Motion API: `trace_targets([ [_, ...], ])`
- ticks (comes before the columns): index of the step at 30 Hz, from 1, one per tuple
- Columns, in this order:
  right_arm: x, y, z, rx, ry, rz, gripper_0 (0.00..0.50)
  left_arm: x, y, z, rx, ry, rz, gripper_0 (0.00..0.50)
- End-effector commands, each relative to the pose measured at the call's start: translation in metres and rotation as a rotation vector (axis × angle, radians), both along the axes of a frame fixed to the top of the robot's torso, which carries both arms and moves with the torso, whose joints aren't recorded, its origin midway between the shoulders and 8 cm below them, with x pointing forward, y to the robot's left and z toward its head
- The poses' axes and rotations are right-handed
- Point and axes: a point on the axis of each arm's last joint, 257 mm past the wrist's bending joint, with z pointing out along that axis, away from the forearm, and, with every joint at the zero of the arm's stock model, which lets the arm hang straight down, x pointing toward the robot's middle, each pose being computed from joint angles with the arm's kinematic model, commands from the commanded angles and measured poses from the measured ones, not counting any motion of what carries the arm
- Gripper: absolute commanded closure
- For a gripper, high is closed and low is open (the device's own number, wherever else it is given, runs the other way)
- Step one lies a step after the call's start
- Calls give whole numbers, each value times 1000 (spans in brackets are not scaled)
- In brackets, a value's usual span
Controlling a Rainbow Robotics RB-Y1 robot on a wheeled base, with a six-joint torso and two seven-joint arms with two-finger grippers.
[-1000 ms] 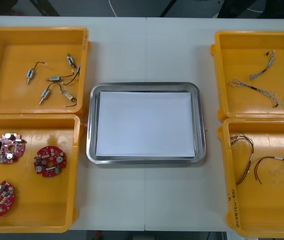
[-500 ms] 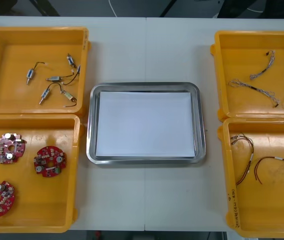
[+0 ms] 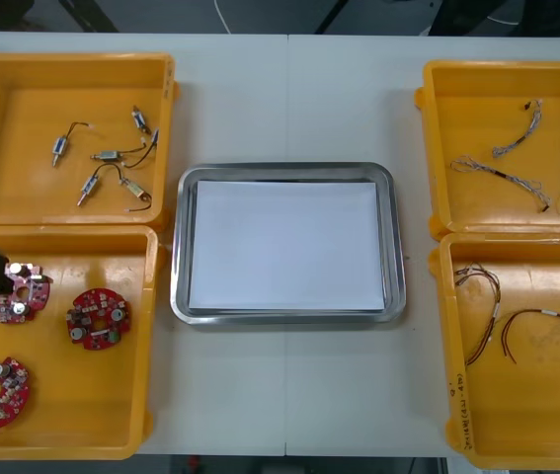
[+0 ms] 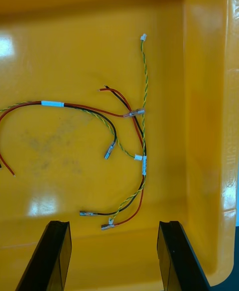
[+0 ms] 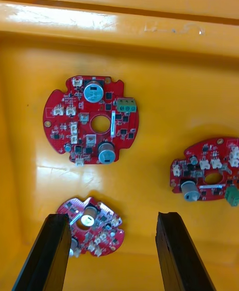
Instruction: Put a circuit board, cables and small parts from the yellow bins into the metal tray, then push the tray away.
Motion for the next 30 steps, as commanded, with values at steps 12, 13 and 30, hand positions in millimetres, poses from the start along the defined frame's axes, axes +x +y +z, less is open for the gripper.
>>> trace_targets([
  [12,0,-19,-46,-4,-8,21,0,6,4,-49,-4,14,78,0],
  [13,1,-19,-49,-2,-8,20,0,6,6,-51,-4,12,88,0],
  [30,4,-28,-88,19,4,1,0,10,6,-79,-50,-4,185,0],
])
